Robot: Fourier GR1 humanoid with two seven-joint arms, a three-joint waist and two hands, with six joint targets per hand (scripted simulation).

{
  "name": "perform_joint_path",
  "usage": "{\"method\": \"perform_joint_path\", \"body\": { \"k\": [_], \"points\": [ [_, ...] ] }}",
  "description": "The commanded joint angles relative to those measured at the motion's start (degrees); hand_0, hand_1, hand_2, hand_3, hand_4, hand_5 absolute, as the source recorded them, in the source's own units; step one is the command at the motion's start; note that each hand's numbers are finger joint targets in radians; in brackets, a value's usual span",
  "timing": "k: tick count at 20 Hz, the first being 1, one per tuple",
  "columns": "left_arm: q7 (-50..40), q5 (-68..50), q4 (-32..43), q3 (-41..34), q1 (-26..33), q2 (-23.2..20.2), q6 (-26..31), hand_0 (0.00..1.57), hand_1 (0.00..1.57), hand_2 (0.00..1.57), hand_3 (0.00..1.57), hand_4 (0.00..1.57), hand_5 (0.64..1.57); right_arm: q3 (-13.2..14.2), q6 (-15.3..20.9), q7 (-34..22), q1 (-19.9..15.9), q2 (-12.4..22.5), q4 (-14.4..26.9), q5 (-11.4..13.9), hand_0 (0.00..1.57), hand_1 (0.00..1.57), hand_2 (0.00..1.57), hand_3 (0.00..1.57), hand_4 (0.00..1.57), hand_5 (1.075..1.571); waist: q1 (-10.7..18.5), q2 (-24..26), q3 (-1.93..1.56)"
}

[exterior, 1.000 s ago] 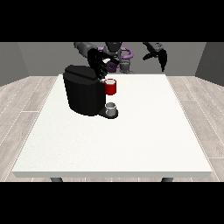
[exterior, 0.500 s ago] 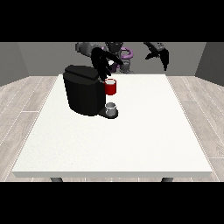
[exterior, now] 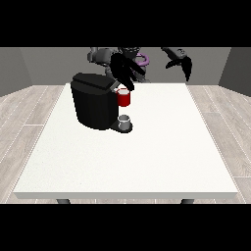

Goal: Insert the coffee pod into the coffee machine and close the lid

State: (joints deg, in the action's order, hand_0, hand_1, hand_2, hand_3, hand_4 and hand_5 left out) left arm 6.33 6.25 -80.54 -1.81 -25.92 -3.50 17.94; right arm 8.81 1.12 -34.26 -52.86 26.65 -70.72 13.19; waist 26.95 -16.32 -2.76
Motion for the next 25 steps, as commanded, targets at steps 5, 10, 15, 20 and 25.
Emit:
{"method": "perform_joint_path", "body": {
  "k": [5,10,15,20,25],
  "points": [
    [0.13,0.03,-0.57,2.07,-4.16,1.34,0.97,0.0,0.0,0.0,0.0,0.31,1.571,-0.37,0.57,10.93,-8.76,-5.7,-3.98,-4.46,0.0,0.0,0.0,0.0,0.0,1.571,8.44,-5.46,2.66],
    [-1.78,-1.34,-1.05,0.1,-7.22,0.37,0.97,0.0,0.0,0.0,0.0,0.32,1.571,-2.41,1.79,15.39,-11.68,-8.81,-0.36,-3.23,0.0,0.0,0.0,0.0,0.1,1.571,7.17,-6.61,2.78],
    [-3.43,-1.55,-3.14,0.28,-5.23,-0.1,1.26,0.0,0.0,0.0,0.0,0.33,1.571,-1.56,0.48,22.13,-12.06,-10.04,4.16,-4.98,0.0,0.0,0.0,0.0,0.0,1.571,4.65,-5.3,2.76],
    [-0.24,-0.21,-1.94,0.73,2.2,1.26,-0.76,0.0,0.0,0.0,0.0,0.27,1.571,-6.88,1.21,27.03,-6.97,-17.71,1.61,-4.37,0.0,0.0,0.0,0.0,0.17,1.571,-0.32,0.36,2.78],
    [2.34,-2.54,0.73,-3.58,8.4,-2.47,1.18,0.0,0.0,0.0,0.0,0.27,1.571,-10.69,0.47,30.38,-0.47,-23.55,0.08,-5.22,0.0,0.0,0.0,0.0,0.26,1.571,-6.18,5.33,2.79]
  ]
}}
